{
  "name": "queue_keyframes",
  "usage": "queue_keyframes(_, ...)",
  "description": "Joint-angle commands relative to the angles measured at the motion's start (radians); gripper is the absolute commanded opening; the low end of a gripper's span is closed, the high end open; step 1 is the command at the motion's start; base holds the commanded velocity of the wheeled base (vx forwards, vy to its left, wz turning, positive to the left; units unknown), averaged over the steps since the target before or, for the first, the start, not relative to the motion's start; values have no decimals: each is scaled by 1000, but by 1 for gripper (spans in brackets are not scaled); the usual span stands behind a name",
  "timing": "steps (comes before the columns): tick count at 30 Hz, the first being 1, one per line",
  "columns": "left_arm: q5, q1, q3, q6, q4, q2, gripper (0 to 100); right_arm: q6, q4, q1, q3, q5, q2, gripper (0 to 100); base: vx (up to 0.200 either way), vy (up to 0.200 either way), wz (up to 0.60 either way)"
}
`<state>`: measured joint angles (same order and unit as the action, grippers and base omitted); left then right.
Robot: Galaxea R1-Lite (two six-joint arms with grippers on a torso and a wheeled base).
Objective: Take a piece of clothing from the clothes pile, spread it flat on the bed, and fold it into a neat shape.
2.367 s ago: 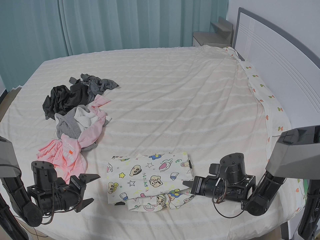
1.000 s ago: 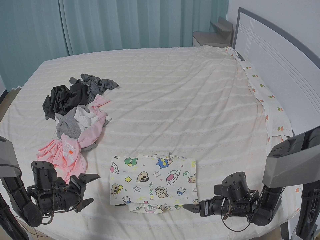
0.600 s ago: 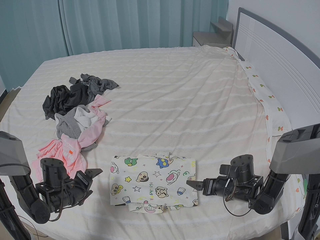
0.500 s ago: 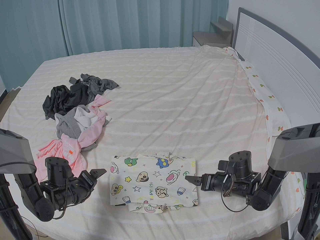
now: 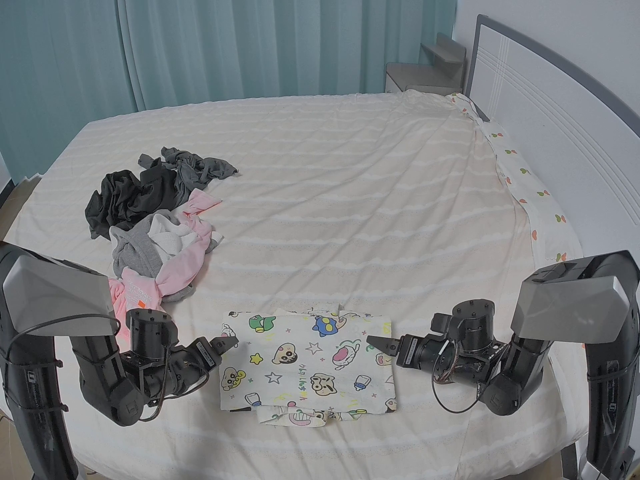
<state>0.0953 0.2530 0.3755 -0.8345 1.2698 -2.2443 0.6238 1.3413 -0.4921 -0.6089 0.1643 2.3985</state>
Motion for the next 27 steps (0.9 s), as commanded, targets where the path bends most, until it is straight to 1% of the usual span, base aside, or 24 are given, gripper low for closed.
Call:
queue_keyframes(1,6,-1,48,0,-1,-41,100,-3,2,-3,-5,8,50,100,0,0,0)
queue_keyframes(11,23,32,114,-5,2,-92,100,-1,2,-9,-68,15,70,100,0,0,0)
queue_keyframes(17,24,60,157,-3,3,-115,100,-1,-2,-45,-86,15,90,100,0,0,0)
queue_keyframes(27,44,63,134,-6,14,-112,100,-3,-8,-88,-103,17,99,100,0,0,0)
